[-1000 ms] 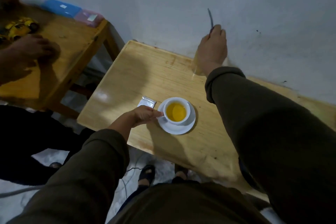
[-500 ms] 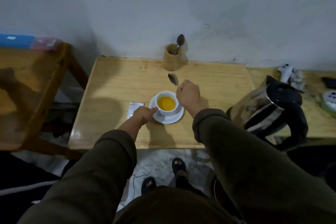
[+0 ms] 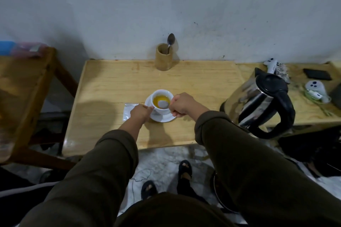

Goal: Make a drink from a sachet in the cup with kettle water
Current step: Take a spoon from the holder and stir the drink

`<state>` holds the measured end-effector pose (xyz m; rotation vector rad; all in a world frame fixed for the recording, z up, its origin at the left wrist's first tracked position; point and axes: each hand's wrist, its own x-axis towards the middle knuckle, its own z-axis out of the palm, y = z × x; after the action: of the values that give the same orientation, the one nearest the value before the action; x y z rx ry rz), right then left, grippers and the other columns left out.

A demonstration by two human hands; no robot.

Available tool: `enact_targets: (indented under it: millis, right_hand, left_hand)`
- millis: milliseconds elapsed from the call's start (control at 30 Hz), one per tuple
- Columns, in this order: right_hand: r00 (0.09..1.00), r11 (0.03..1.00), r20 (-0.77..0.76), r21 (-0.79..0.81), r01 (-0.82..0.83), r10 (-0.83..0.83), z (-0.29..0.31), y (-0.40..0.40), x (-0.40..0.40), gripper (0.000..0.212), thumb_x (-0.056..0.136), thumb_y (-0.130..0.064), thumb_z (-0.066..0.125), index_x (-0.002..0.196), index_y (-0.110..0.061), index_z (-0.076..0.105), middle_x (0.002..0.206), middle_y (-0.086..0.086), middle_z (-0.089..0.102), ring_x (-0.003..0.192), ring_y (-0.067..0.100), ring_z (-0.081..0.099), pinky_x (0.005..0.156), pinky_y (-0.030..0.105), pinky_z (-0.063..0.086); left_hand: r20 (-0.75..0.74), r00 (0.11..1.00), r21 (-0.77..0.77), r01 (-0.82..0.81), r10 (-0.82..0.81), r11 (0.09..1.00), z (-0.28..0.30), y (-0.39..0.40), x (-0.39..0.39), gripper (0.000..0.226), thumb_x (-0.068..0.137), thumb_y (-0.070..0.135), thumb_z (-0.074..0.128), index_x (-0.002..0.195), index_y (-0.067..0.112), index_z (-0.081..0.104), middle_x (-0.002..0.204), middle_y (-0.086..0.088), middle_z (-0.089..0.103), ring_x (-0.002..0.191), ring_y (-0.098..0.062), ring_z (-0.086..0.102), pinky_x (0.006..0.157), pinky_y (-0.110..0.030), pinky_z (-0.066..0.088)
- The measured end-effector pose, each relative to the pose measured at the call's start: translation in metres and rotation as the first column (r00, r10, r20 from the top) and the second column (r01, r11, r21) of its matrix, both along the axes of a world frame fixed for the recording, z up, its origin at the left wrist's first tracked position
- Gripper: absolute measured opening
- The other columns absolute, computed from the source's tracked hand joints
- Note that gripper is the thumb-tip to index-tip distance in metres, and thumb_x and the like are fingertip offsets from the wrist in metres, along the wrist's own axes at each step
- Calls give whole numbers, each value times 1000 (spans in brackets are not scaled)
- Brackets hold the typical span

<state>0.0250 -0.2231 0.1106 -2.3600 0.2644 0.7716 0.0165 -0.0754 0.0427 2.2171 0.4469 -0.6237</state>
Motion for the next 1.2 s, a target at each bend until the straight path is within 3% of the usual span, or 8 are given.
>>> enact_targets:
  millis: [67,200,333,433,533,667,1033,1200]
  right_hand:
    - [996,996,-56,57,70,-67,3,-1,0,15,79,-3,55,65,-7,56,58,10,58,47,18,51,53,26,46]
    - [973,955,-139,213,208,-182,7,-6,4,9,81,-10,64,81,-2,60,63,10,59,48,15,51,47,19,44]
    - [961,907,-157,323,269,-229,6,-9,11,33,75,-23,77,93,-1,62,70,11,60,51,13,55,40,17,47]
    - [973,905,-56,358,228,-223,0,-10,16,36,70,-28,81,92,-3,66,78,12,64,68,19,61,70,30,58]
    - [964,959,179,238,153,-199,-5,-6,19,29,81,-32,68,93,-5,65,87,11,71,83,25,67,82,37,54]
    - [909,996,407,21,90,-91,-8,-1,18,23,95,-21,42,88,-5,56,90,10,63,91,26,58,71,28,39]
    - [755,958,590,-201,-205,285,-16,2,18,25,96,-15,43,107,-8,64,106,17,59,94,31,58,80,39,48]
    - [771,971,590,-149,-188,239,-22,0,12,27,95,-20,46,108,-14,69,106,11,69,99,27,61,85,39,50]
  left_hand:
    - [-6,1000,-19,-29,29,999,-2,-1,1,47,96,39,44,119,3,63,123,-20,64,115,-36,57,97,-38,45]
    - [-14,996,-74,-86,85,994,-2,-2,1,45,95,36,46,115,0,64,121,-24,64,115,-38,58,97,-40,46]
    - [-31,995,-79,-93,91,992,-1,-2,1,45,94,36,47,117,0,63,123,-24,63,117,-39,57,93,-40,47]
    - [-37,996,-83,-89,86,993,1,-3,1,48,95,36,47,118,-4,61,123,-28,62,116,-41,57,81,-38,45]
    - [-49,995,-85,-96,92,992,3,-1,0,47,95,37,46,119,0,61,124,-25,62,117,-39,56,96,-41,46]
    - [-46,994,-98,-101,97,990,5,-1,-2,47,95,38,47,121,2,60,125,-23,61,117,-37,56,98,-40,45]
    - [-26,990,-140,-141,138,980,3,2,-5,48,94,40,49,120,2,62,127,-20,61,120,-35,54,101,-40,43]
    - [-51,980,-177,-200,194,963,-2,6,-6,46,91,42,54,117,6,65,125,-16,63,117,-32,56,97,-38,46]
